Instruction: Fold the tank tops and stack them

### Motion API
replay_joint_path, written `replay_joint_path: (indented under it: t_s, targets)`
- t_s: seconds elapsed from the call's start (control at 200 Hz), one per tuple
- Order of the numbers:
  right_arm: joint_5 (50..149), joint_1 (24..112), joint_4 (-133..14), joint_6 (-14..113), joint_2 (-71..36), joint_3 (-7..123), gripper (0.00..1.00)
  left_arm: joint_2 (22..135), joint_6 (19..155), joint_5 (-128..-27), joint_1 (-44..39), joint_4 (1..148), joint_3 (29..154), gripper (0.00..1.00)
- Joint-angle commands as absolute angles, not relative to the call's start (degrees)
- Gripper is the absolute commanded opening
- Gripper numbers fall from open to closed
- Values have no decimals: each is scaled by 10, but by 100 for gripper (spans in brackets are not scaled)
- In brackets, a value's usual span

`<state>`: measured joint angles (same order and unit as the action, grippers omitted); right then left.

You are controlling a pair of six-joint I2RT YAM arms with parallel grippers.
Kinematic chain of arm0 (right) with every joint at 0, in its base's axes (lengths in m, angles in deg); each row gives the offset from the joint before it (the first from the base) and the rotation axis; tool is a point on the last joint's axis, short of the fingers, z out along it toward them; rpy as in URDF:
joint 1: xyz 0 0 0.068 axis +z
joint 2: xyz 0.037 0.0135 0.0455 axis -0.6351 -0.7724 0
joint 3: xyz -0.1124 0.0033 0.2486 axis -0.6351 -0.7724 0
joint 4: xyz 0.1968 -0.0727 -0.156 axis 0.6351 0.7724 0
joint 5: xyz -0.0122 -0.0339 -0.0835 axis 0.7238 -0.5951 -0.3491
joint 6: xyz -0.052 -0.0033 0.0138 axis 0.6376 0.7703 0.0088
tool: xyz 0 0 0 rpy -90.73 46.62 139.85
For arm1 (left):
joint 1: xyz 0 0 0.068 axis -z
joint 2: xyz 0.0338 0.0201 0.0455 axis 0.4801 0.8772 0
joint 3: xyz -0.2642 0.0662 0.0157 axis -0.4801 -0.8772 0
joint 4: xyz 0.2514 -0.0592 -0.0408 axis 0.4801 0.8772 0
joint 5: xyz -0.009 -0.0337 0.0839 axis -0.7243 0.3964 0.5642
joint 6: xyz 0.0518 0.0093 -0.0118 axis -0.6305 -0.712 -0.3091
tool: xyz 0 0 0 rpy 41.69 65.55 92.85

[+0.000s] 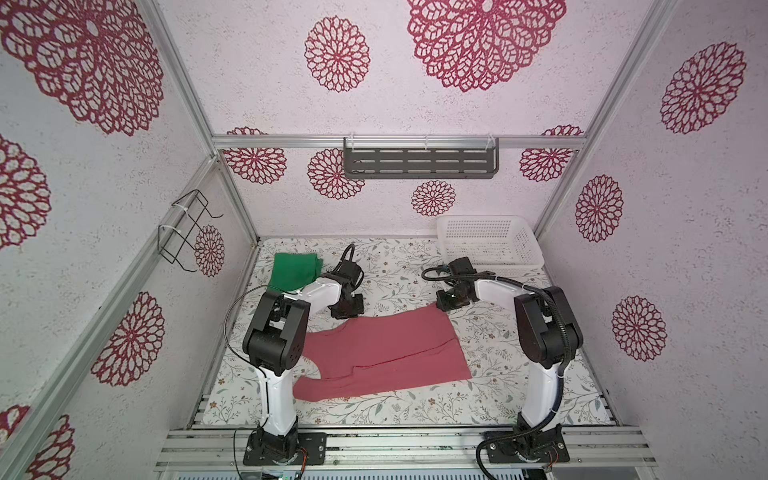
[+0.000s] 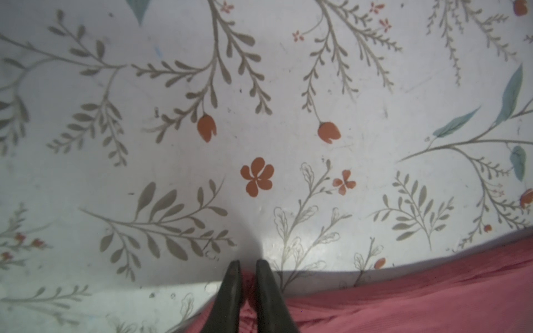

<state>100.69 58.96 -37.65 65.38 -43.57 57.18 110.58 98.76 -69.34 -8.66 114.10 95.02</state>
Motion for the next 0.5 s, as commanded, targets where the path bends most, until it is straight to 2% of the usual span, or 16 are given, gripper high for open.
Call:
replay_joint_path:
  t_s: [0.0, 0.05, 0.175, 0.495]
  targets:
    - [1000, 592, -376, 668, -426, 588, 6, 1124, 970, -692, -89, 1157, 968, 8]
    - [993, 591, -376, 672, -422, 588, 0, 1127, 967, -689, -90, 1161, 976, 5]
    - [968, 591, -366, 679, -412, 590, 0, 1138, 955, -672, -89, 1180, 1005, 0]
    - [919, 592, -382, 675, -364, 552, 0, 1168, 930, -659, -85, 1211, 1092, 0]
